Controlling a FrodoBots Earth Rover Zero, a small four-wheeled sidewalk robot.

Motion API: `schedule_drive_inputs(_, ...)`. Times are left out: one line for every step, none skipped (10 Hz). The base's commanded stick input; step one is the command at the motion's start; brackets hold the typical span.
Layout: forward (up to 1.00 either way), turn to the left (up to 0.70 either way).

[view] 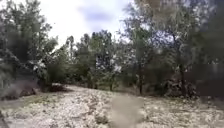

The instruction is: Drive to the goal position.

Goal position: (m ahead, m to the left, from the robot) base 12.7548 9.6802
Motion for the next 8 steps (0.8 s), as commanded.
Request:
schedule_drive_inputs(0.85,0.34)
schedule_drive_inputs(0.85,0.08)
schedule_drive_inputs(0.85,0.00)
schedule_drive_inputs(0.85,0.00)
schedule_drive_inputs(0.85,0.02)
schedule_drive_inputs(0.85,0.17)
schedule_drive_inputs(0.85,0.34)
schedule_drive_inputs(0.85,0.34)
